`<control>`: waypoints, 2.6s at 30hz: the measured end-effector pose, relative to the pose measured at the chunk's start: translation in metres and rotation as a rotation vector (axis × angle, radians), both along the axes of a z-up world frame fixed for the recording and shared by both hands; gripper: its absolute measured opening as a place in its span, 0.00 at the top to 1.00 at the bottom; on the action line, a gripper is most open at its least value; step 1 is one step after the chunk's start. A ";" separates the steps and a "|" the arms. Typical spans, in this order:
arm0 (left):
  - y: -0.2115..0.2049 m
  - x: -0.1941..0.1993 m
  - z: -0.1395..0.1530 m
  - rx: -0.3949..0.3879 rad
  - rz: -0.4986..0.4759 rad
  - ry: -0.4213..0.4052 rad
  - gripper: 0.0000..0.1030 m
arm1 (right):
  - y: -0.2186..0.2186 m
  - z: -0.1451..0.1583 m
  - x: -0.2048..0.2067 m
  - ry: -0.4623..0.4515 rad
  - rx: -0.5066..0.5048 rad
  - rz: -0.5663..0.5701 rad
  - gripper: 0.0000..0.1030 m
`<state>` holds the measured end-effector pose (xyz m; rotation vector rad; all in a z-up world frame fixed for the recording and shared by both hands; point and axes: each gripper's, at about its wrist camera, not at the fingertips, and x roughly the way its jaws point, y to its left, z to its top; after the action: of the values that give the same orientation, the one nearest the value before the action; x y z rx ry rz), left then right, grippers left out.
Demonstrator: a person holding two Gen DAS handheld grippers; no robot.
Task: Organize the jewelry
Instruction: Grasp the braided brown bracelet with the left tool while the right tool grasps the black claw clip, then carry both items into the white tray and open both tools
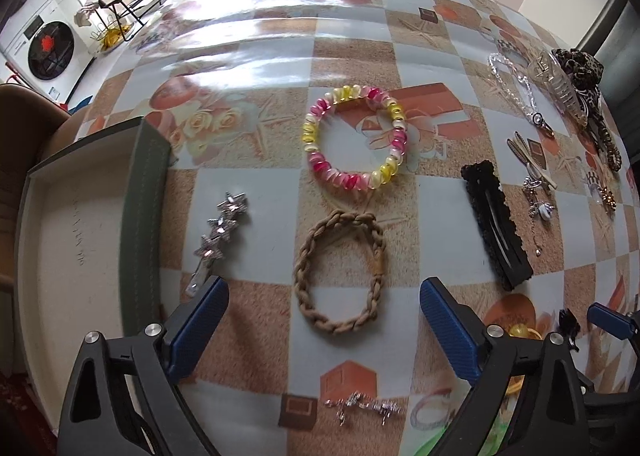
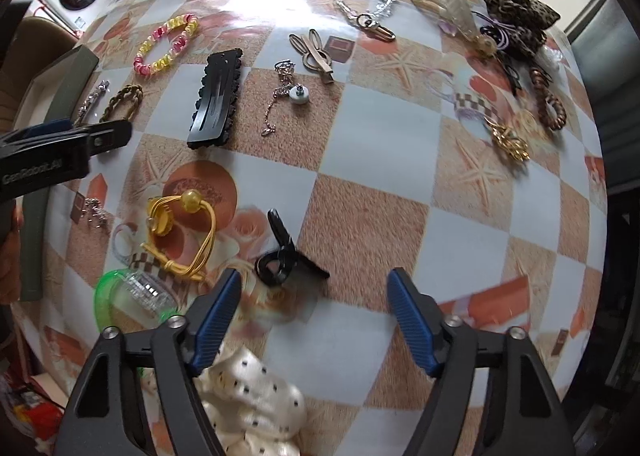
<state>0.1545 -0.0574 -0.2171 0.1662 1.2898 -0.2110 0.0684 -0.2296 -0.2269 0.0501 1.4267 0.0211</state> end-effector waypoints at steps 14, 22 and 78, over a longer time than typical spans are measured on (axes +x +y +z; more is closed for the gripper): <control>-0.010 -0.007 0.010 -0.060 -0.017 -0.079 0.71 | 0.009 0.007 0.001 -0.096 -0.006 -0.036 0.77; 0.006 -0.014 0.022 -0.129 -0.012 -0.062 0.86 | -0.030 0.013 0.002 -0.086 0.075 -0.174 0.77; 0.238 0.027 0.006 0.036 0.334 -0.108 0.85 | 0.260 0.009 0.188 -0.116 0.277 0.084 0.77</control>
<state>0.1812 0.1809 -0.2111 -0.0084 1.1944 0.1055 0.2564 0.0307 -0.2184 0.2140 1.3008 0.2873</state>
